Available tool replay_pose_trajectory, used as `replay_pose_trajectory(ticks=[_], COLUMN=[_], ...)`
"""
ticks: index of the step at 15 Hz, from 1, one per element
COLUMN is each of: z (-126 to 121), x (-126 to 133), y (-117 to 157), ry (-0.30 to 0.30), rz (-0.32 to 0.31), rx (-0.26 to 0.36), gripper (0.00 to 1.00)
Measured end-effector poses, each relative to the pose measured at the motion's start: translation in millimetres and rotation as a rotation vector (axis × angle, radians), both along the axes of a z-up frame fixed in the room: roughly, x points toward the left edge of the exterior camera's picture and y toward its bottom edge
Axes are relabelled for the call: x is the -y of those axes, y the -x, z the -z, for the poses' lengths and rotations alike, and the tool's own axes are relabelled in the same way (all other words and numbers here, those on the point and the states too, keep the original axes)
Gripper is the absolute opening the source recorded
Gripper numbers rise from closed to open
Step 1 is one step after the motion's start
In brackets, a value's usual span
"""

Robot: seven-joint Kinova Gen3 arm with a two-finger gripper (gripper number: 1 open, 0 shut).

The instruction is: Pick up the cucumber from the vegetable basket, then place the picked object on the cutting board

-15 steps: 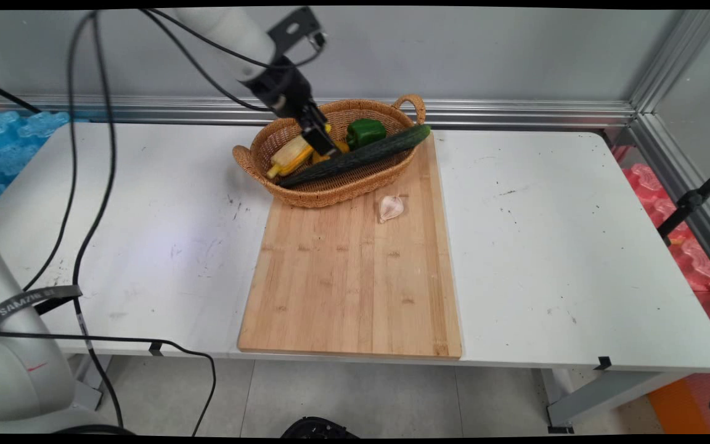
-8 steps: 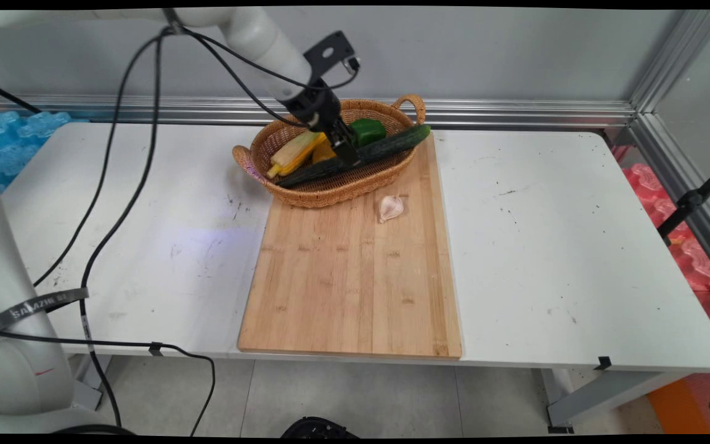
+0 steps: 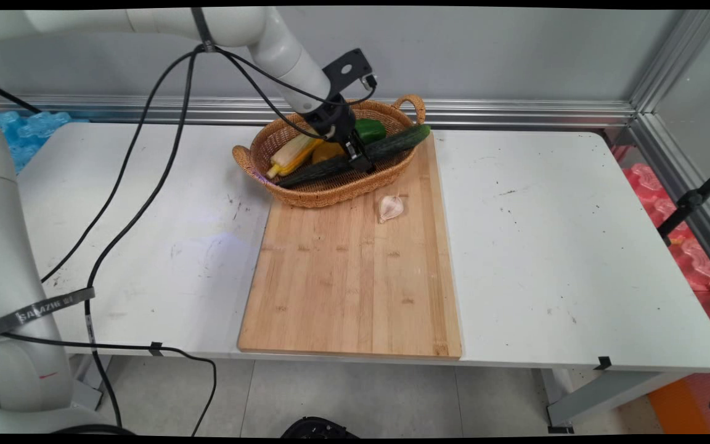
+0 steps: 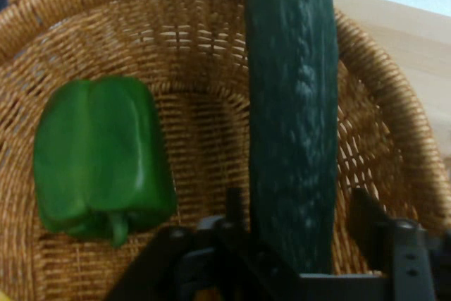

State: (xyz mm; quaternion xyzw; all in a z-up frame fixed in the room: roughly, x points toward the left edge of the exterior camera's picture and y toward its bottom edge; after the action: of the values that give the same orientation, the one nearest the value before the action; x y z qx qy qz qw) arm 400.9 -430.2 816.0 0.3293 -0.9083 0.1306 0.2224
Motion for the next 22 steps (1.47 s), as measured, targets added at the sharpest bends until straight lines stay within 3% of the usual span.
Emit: replay_pose_trajectory(ticks=[7, 17, 22], z=[-10.0, -92.5, -126.5], x=[7.9, -4.0, -22.7], y=[2.7, 17.2, 30.0], ry=[0.013, 0.055, 0.044], rz=[0.01, 0.029, 0.051], rx=[0.013, -0.022, -0.053], gripper=[0.0, 0.0, 0.0])
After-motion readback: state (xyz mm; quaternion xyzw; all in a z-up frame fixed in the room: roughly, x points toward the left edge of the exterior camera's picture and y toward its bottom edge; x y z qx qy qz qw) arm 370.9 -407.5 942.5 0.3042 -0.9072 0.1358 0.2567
